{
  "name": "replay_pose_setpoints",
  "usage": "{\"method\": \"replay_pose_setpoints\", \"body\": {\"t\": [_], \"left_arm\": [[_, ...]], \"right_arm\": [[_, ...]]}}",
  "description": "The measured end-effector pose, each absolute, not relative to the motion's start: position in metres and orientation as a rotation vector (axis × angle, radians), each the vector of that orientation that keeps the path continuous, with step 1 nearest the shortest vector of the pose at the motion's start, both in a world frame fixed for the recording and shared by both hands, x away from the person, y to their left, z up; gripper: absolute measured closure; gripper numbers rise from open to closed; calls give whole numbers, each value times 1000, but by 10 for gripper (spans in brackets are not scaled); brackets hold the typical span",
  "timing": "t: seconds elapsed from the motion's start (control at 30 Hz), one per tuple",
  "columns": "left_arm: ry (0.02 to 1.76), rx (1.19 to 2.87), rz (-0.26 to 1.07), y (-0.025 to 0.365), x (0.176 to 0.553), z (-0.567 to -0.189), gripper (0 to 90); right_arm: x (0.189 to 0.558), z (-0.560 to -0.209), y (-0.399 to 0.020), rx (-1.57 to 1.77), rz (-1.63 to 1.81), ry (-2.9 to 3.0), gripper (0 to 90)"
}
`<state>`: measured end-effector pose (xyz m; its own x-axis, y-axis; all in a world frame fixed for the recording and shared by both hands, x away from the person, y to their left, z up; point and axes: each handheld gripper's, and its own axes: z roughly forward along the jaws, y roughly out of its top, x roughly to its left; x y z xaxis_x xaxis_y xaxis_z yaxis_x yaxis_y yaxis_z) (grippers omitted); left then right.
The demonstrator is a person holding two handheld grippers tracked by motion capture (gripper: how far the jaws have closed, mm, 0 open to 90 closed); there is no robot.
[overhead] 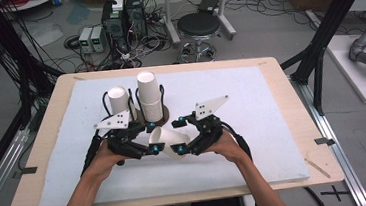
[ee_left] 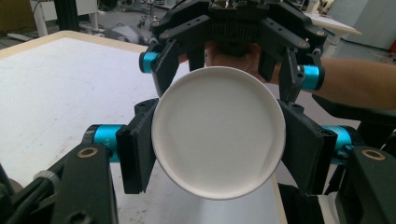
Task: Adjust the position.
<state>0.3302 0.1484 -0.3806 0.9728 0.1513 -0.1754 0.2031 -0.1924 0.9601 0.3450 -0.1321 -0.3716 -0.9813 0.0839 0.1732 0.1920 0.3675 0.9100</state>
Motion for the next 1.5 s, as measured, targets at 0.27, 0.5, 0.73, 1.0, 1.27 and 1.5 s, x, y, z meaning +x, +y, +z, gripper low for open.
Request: {"method": "replay_pose_setpoints", "body": {"t": [0.27,0.5,0.73,1.0,1.27,1.5], "left_arm": [[257,1751,-45,149,329,-377,344],[233,1740,-39,149,325,-370,344],[223,1731,-32,151,324,-366,345],[223,1723,-32,154,325,-364,345],[216,1733,-43,154,325,-366,349],[213,1738,-57,154,325,-367,348]], "right_arm": [[343,-374,-126,-233,-1656,-2506,149],[342,-378,-121,-220,-1623,-2518,149],[342,-380,-119,-216,-1608,-2508,149],[344,-384,-120,-224,-1586,-2500,151],[343,-387,-122,-225,-1599,-2507,243],[341,-387,-123,-202,-1593,-2516,279]]}}
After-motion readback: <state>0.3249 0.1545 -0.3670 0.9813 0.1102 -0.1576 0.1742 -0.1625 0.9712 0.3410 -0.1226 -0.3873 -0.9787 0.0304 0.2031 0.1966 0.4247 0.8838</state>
